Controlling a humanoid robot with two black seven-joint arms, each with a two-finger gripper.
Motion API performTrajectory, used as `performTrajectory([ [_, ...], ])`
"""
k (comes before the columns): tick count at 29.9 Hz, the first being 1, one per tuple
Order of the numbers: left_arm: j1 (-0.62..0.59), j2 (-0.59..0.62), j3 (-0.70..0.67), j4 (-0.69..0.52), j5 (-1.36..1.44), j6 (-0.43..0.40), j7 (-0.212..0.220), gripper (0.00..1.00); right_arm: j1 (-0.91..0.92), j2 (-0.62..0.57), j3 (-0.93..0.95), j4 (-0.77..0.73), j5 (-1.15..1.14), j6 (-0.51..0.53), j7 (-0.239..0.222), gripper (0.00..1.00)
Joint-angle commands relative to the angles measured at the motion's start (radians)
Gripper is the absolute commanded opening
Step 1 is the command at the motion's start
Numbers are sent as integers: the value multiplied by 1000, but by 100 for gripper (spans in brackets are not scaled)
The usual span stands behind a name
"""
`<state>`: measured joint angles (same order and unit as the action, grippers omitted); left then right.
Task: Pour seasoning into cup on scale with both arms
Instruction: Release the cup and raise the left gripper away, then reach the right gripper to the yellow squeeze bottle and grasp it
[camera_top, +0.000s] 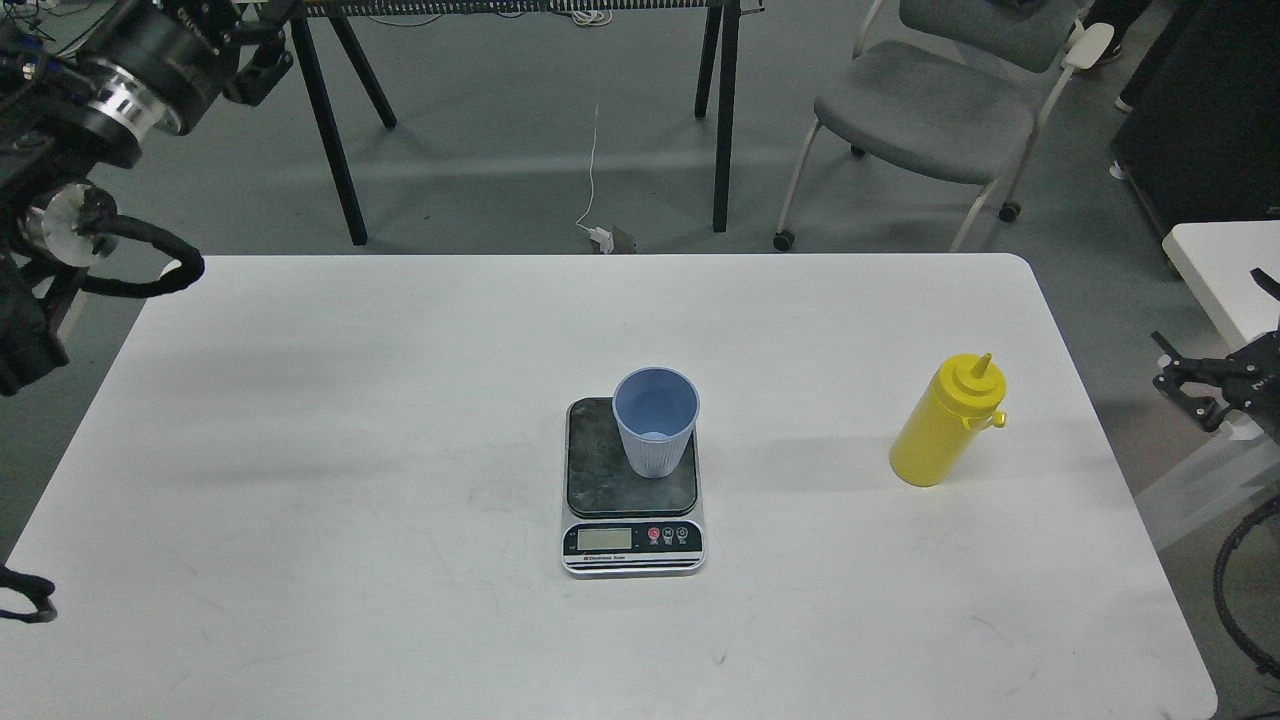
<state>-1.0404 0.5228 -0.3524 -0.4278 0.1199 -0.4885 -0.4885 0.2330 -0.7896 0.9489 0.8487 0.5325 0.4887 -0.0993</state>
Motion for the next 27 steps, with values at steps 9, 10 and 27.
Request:
performTrajectory([
  [9,154,-20,-69,18,-17,0,0,95,-285,33,17,366,112,0,12,100],
  [10,155,-20,-69,24,-16,0,0,96,-285,41,17,366,112,0,13,100],
  [27,169,-10,-59,67,-5,0,0,97,-222,243,44,299,63,0,13,100],
])
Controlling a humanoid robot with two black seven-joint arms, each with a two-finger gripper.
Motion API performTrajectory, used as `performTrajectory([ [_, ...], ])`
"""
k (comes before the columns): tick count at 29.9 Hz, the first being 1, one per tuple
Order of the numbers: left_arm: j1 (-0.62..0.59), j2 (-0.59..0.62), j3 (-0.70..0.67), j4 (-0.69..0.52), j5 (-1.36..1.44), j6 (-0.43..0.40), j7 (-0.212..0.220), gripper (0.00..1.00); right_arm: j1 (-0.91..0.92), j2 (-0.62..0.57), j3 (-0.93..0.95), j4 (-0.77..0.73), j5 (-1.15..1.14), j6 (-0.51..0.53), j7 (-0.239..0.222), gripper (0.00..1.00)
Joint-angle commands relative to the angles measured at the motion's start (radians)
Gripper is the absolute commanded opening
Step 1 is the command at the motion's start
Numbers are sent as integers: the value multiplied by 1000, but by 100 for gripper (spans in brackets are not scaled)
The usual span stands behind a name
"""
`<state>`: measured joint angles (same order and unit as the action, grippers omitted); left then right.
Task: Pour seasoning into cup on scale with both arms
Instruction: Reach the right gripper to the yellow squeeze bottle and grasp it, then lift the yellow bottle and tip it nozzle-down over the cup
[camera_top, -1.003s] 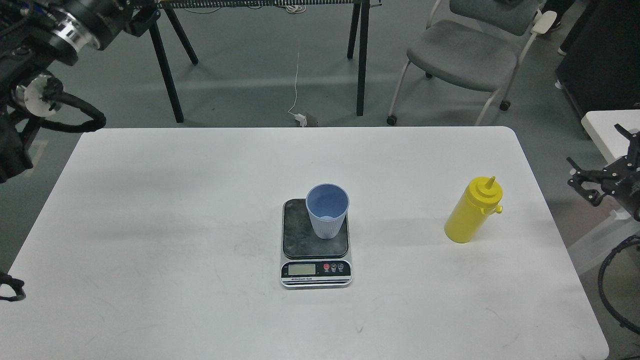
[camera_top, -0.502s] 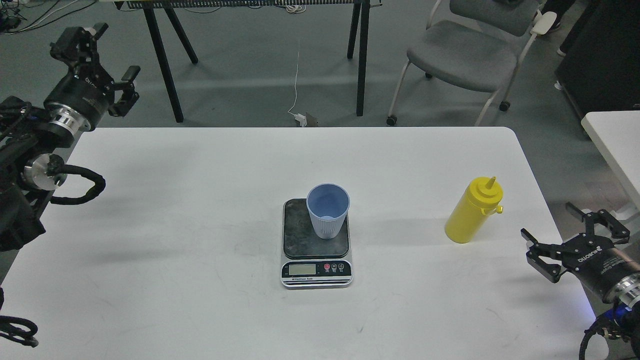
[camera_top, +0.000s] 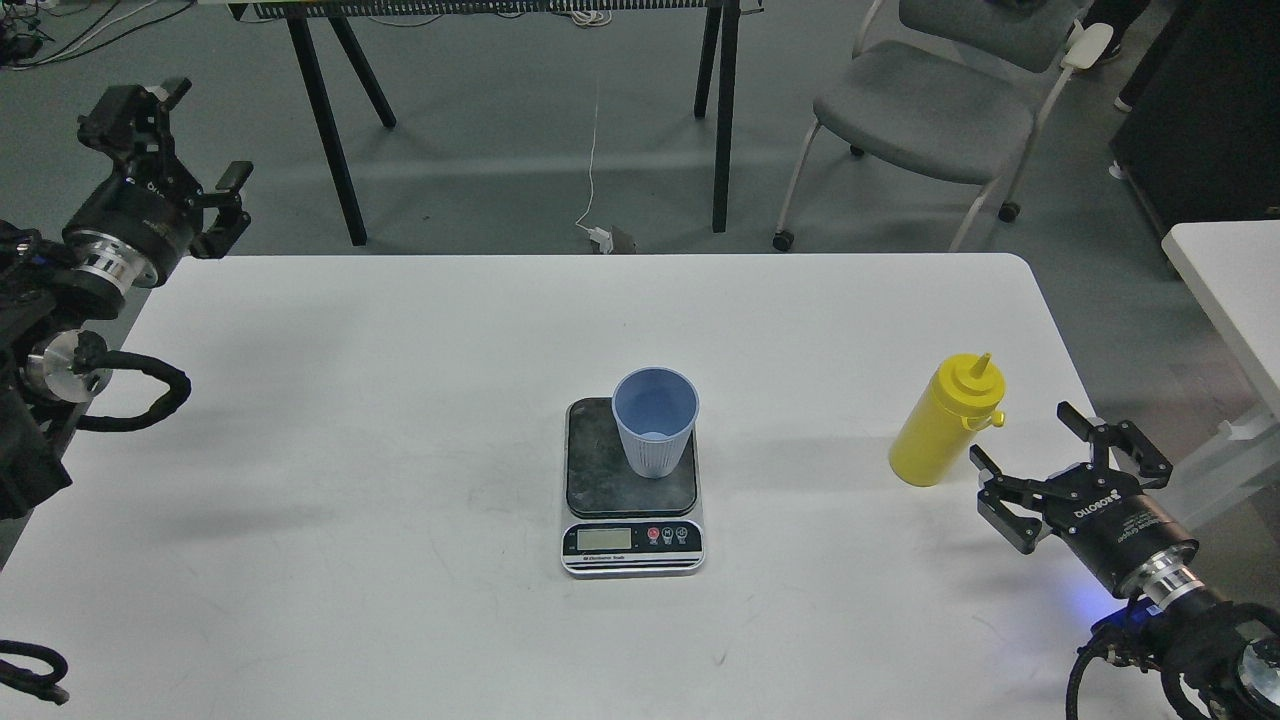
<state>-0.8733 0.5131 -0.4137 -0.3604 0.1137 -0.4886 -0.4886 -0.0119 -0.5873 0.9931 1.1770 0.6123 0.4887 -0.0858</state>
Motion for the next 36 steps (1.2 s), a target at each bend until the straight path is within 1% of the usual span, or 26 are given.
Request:
performTrajectory([
  [1,2,-4,3,0,1,0,0,97,32,53,-2,-43,-19,0,0,100],
  [10,4,-7,4,-2,3,0,0,97,124,173,-2,-174,-88,0,18,100],
  [12,7,-7,4,-2,3,0,0,97,135,225,-1,-189,-126,0,34,100],
  [15,14,-5,4,-2,3,0,0,97,145,274,6,-210,-160,0,75,99],
  [20,14,2,6,-3,3,0,0,97,155,303,9,-234,-180,0,81,98],
  [21,14,4,6,-3,3,0,0,97,155,305,9,-234,-181,0,84,94],
  [22,14,4,6,-3,3,0,0,97,153,305,9,-235,-186,0,93,87],
  [24,14,4,7,-3,3,0,0,97,153,305,9,-237,-229,0,127,76],
  [25,14,4,6,-3,3,0,0,97,152,305,12,-235,-261,0,153,68],
  [26,14,2,7,-3,3,0,0,97,147,305,21,-235,-296,0,187,57],
  [28,14,1,7,-5,3,0,0,97,144,305,44,-235,-368,0,242,21],
  [29,14,-1,7,-5,3,0,0,97,142,305,53,-235,-406,0,262,14],
  [30,14,-1,6,-5,3,0,0,97,141,305,67,-235,-440,0,271,14],
  [31,14,-1,7,-5,3,0,0,97,141,305,76,-234,-459,0,276,11],
  [32,14,-1,6,-5,3,0,0,97,141,307,84,-234,-470,0,276,5],
  [34,16,-1,6,-6,3,0,0,97,144,302,84,-227,-502,0,276,4],
  [36,14,1,6,-6,3,0,0,97,158,294,84,-212,-609,0,273,4],
])
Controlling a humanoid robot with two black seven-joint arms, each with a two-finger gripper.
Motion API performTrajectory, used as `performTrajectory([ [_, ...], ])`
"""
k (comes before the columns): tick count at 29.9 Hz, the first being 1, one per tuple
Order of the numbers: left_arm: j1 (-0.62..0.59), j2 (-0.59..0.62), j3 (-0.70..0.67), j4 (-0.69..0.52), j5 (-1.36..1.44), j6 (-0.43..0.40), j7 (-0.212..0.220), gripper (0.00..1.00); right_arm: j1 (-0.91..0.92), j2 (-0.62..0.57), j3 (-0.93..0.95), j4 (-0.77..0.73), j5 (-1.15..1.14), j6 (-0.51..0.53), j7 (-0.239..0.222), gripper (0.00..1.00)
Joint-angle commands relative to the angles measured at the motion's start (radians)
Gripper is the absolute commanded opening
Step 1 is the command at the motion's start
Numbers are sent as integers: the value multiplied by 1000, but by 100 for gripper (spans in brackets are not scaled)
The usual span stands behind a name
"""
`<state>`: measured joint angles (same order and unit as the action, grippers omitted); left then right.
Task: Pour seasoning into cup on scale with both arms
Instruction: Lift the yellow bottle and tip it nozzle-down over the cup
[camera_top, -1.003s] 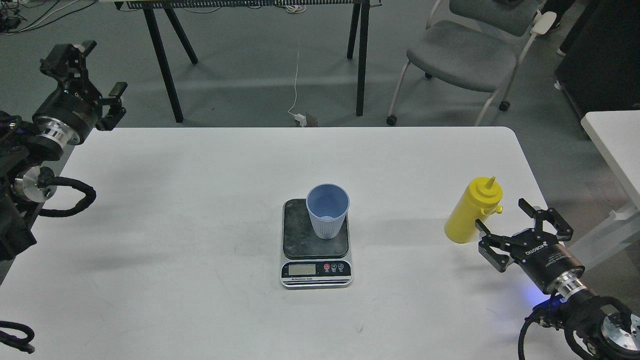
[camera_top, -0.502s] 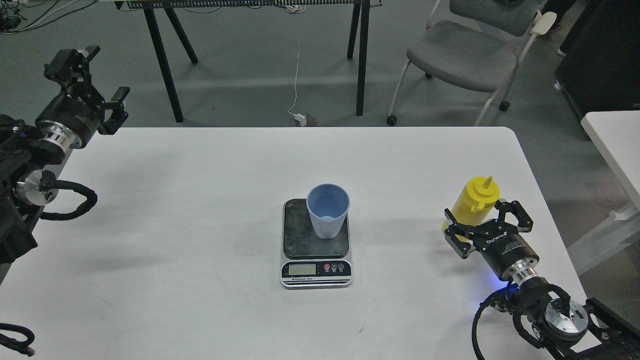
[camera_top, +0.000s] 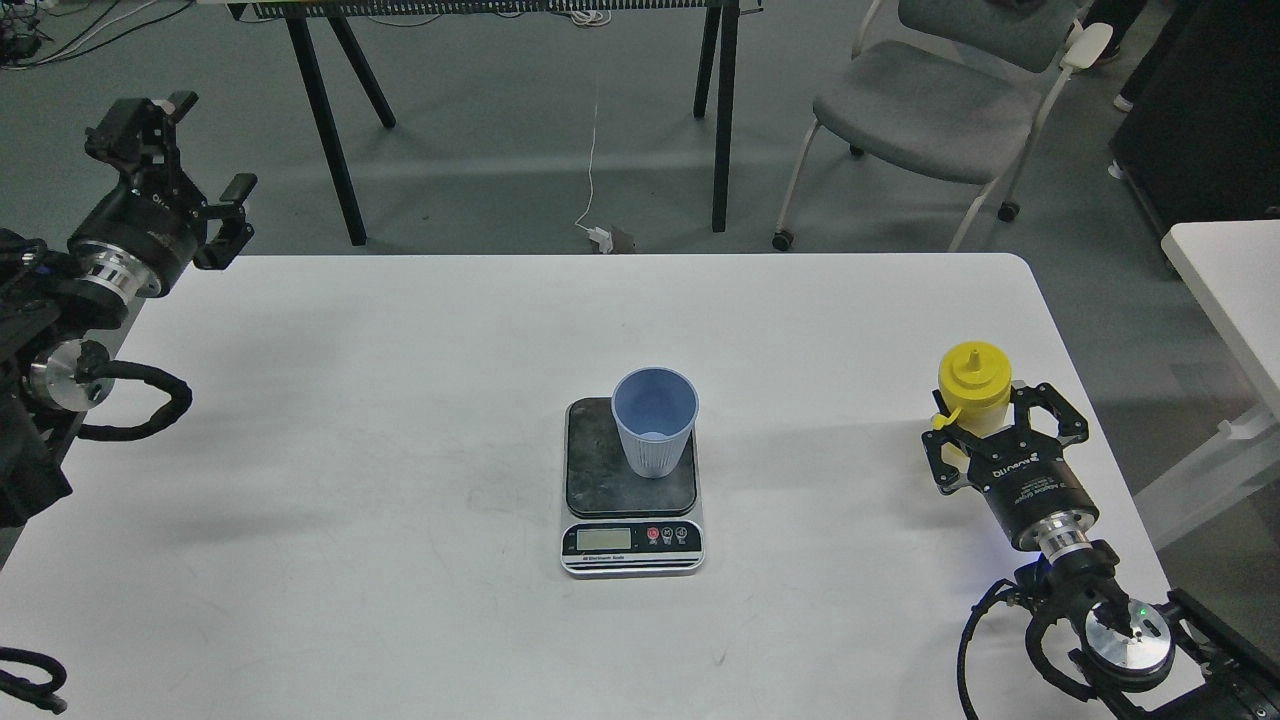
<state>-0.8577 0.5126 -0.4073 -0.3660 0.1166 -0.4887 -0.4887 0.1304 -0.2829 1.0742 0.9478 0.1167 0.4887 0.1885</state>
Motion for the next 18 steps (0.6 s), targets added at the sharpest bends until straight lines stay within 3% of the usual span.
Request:
performTrajectory([
  [1,-1,3,1,-1,0,0,0,97,26,-15,4,32,-202,0,-1,4],
  [6,-1,-2,-1,-5,0,0,0,97,165,-62,-37,167,-696,0,-3,5],
  [9,-1,-8,-1,-7,0,0,0,97,317,-88,-216,177,-943,-21,3,5],
  [12,0,-9,-1,-7,0,0,0,97,483,-130,-428,177,-1006,-166,3,5],
  [18,-1,-11,-2,-7,0,0,0,97,736,-156,-684,169,-1155,-298,5,5],
])
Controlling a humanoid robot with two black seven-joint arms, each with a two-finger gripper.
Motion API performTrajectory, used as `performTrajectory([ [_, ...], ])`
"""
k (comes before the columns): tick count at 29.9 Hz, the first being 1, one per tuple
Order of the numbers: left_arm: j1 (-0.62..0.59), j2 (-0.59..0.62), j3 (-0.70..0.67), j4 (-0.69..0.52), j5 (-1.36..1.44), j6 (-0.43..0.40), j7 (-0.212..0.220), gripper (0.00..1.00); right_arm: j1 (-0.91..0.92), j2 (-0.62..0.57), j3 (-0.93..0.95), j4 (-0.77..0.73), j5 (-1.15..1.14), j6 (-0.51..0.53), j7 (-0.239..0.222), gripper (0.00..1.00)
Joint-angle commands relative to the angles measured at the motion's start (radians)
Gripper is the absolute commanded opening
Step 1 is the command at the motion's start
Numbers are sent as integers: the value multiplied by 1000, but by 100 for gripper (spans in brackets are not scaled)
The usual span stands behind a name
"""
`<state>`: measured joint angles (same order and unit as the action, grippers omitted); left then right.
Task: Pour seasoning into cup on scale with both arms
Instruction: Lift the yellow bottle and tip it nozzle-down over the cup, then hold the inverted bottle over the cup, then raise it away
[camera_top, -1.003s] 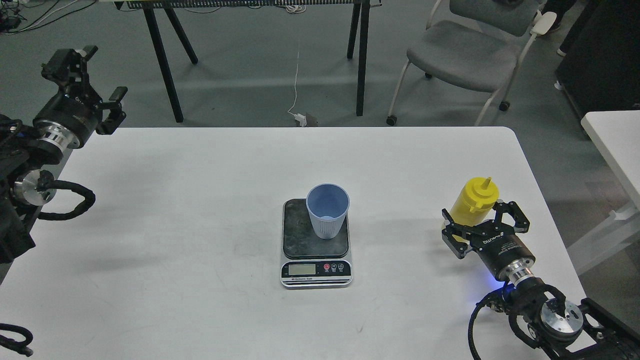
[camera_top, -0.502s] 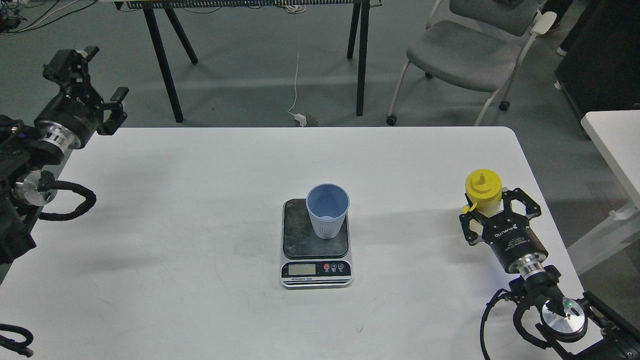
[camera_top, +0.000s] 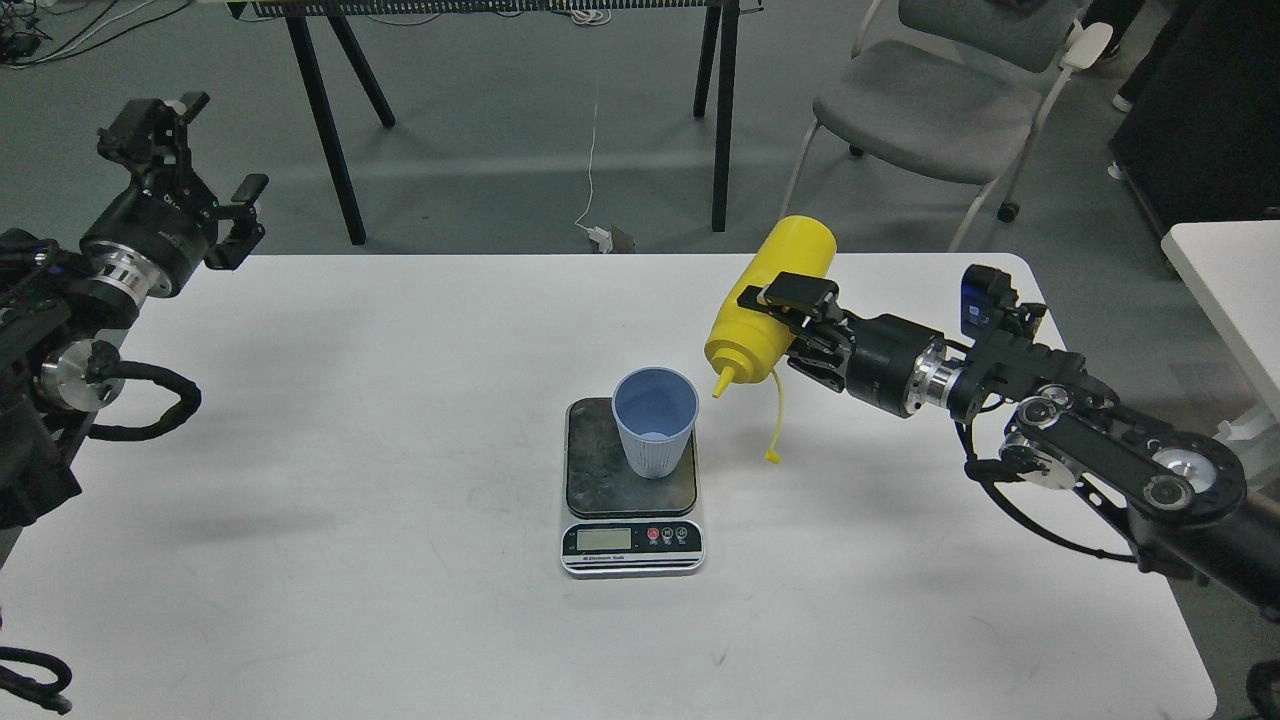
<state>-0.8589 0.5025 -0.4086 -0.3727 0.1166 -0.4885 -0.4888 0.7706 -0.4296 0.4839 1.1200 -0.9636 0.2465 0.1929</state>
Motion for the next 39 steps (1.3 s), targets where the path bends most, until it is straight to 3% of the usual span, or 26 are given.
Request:
performTrajectory([
  [1,0,-2,-2,0,-2,0,0,97,117,-9,-109,-3,-89,-67,0,5],
  [15,0,-30,-4,0,-2,0,0,98,288,31,-303,-12,-199,-176,0,4],
  [39,1,-39,-6,0,-2,0,0,99,352,124,-386,-78,-303,-216,2,4],
])
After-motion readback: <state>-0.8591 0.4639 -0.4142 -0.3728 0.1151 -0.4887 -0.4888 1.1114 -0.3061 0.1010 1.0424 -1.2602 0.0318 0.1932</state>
